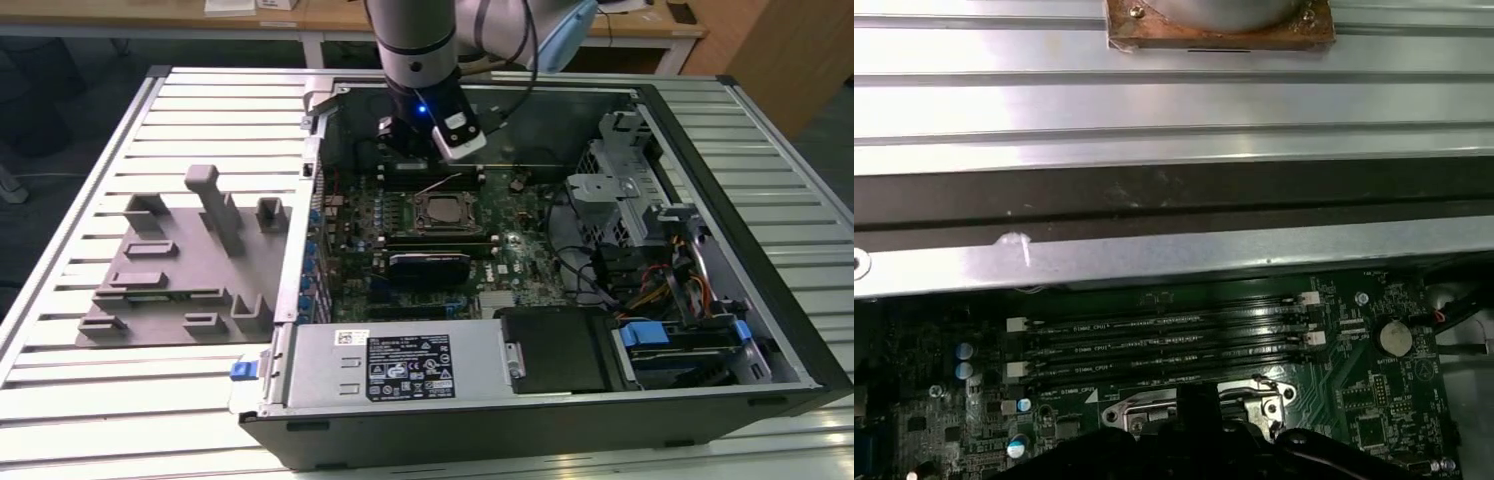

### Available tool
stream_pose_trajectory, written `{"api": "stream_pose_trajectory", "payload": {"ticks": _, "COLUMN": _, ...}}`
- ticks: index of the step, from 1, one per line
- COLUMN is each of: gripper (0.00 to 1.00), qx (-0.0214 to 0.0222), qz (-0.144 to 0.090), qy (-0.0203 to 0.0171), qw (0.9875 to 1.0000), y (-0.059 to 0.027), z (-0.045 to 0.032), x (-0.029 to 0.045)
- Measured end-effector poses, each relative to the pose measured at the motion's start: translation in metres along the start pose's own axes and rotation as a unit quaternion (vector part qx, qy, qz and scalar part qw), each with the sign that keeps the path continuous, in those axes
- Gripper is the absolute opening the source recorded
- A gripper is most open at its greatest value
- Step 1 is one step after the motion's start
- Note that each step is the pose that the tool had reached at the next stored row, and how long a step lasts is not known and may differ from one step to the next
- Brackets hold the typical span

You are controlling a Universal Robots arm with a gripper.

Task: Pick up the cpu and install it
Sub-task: 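Install the first cpu locking lever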

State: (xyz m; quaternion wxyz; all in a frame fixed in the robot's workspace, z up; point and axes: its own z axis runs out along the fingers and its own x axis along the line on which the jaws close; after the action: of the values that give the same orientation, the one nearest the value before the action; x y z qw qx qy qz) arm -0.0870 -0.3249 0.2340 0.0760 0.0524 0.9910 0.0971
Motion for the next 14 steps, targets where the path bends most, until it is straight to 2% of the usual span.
{"api": "stream_pose_trajectory", "payload": {"ticks": 6, "gripper": 0.11, "qx": 0.0062, "qz": 0.014, "qy": -0.0045, "qw": 0.9999, "y": -0.0003, "z": 0.0021, "x": -0.0005}}
{"api": "stream_pose_trajectory", "payload": {"ticks": 10, "gripper": 0.11, "qx": 0.0112, "qz": 0.034, "qy": -0.0090, "qw": 0.9993, "y": -0.0006, "z": 0.0036, "x": -0.0007}}
{"api": "stream_pose_trajectory", "payload": {"ticks": 14, "gripper": 0.11, "qx": 0.0142, "qz": 0.044, "qy": -0.0110, "qw": 0.9989, "y": -0.0009, "z": 0.0060, "x": -0.0019}}
